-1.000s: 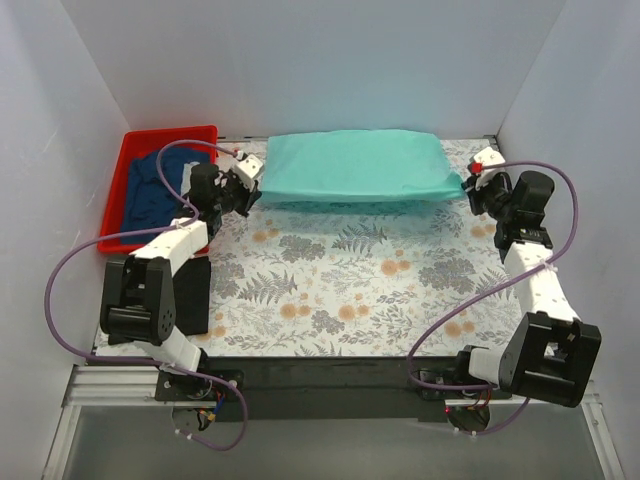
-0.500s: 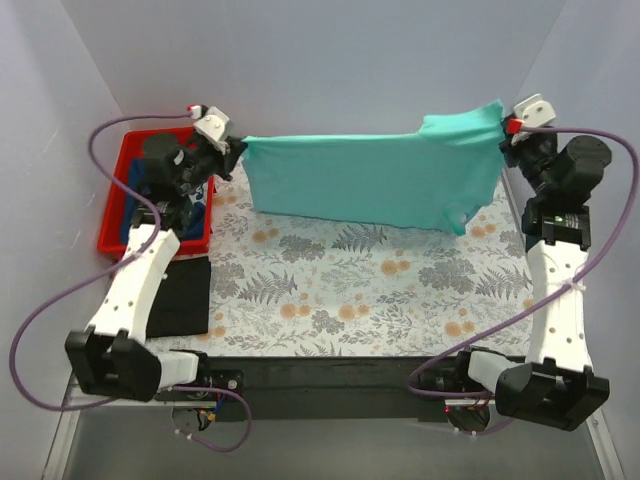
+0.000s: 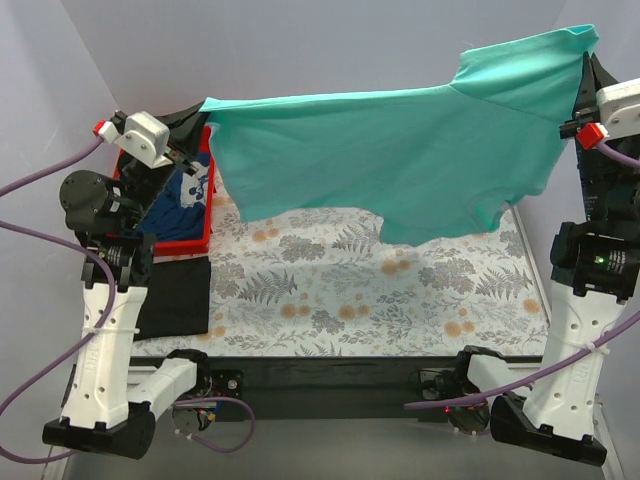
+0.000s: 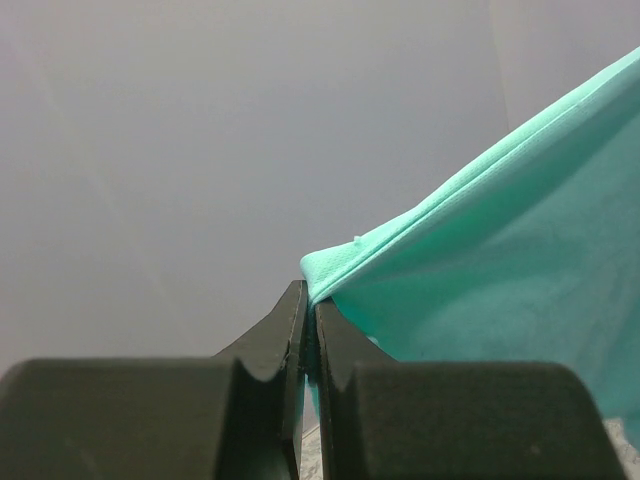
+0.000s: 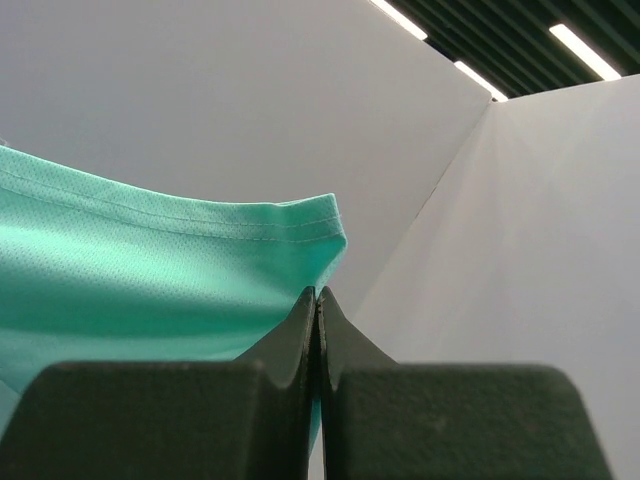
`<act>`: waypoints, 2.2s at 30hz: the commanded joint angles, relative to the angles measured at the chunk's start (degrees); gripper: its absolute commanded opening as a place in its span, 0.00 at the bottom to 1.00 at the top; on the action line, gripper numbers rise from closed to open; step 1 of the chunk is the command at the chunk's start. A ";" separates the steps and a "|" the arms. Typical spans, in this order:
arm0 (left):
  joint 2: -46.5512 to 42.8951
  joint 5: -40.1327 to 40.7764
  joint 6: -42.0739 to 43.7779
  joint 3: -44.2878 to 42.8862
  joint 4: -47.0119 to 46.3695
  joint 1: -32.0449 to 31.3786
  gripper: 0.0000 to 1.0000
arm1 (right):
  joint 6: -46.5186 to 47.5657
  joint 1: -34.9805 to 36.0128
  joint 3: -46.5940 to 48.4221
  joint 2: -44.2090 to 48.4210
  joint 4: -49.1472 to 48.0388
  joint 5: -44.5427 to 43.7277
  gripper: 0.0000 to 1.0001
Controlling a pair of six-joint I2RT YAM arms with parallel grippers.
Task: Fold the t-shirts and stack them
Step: Flatten the tshirt out
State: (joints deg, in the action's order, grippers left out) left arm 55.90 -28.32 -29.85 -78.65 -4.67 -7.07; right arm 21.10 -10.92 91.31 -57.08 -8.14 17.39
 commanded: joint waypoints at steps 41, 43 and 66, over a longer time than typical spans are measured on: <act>32.61 -12.73 19.02 17.59 -10.54 3.12 0.10 | 23.05 3.88 -36.04 -13.77 -14.53 25.85 0.01; 31.90 -12.90 21.39 22.56 -12.12 3.12 0.10 | 28.70 4.76 -43.46 -10.53 -14.53 26.38 0.01; 15.06 -18.52 52.15 43.31 23.01 3.12 0.14 | 56.67 6.00 -61.25 7.93 28.16 19.26 0.01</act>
State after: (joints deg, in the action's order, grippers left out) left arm 79.44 -42.72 16.43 -37.12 10.72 -3.90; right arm 71.31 -5.10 29.43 -53.58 8.10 37.12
